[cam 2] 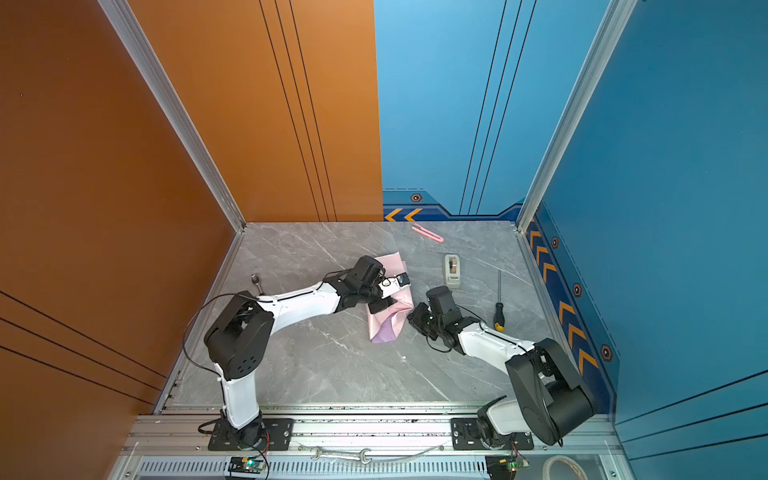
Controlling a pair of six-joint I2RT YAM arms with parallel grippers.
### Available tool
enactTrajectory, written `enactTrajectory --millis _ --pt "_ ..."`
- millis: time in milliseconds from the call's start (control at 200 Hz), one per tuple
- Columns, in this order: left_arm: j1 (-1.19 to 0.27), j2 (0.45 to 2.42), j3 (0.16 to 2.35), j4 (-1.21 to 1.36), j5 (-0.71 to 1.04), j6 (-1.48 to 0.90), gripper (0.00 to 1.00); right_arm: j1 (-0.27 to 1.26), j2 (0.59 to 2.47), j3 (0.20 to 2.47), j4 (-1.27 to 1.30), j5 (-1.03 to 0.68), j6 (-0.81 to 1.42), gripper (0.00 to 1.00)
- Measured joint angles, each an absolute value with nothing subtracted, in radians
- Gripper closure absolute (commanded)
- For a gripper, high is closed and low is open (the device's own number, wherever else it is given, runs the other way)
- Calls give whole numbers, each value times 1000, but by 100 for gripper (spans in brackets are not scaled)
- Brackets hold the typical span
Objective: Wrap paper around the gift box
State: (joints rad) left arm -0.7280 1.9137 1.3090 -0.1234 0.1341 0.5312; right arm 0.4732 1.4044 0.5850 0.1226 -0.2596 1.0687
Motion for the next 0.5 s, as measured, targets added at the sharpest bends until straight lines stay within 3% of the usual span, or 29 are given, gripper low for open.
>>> enactTrajectory --millis 501 --pt "-729 1909 1291 -94 134 531 52 536 1533 598 282 -146 1101 86"
